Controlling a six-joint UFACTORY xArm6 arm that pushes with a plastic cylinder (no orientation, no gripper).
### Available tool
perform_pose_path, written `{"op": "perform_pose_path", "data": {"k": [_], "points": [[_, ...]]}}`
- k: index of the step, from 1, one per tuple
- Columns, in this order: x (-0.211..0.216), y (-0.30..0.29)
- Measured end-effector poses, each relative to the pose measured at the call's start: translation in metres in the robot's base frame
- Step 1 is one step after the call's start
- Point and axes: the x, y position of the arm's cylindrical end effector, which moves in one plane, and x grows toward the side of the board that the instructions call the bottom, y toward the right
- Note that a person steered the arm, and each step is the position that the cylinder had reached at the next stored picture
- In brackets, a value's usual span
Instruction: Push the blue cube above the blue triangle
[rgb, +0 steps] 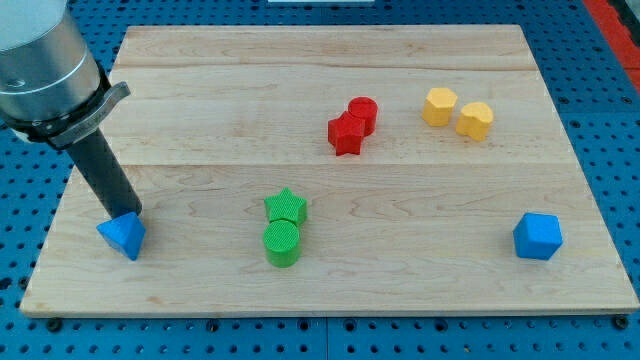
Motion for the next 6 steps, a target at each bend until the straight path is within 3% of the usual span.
{"op": "perform_pose_path", "data": {"k": [1,2,3,4,6], "points": [[-0.002,-0.013],[-0.038,0.008],[-0.113,0.091],[-0.132,0.196],[-0.043,0.226]]}}
